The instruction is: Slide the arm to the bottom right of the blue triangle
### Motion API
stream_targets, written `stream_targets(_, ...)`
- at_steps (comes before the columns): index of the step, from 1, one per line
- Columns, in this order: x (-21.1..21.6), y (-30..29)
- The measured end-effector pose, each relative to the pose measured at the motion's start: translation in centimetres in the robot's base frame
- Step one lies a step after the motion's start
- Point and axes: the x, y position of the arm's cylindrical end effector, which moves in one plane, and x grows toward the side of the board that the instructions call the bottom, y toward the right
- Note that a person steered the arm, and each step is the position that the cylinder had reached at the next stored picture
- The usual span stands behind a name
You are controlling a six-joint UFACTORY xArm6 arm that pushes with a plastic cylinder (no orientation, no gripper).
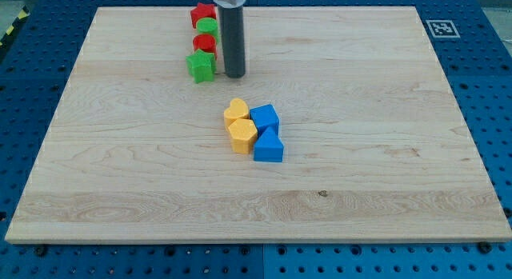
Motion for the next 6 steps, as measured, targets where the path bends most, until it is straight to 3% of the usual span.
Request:
stream_targets(3,8.7,10.8)
stream_targets(5,16.7,9.5)
stream_targets(6,18.2,4.3)
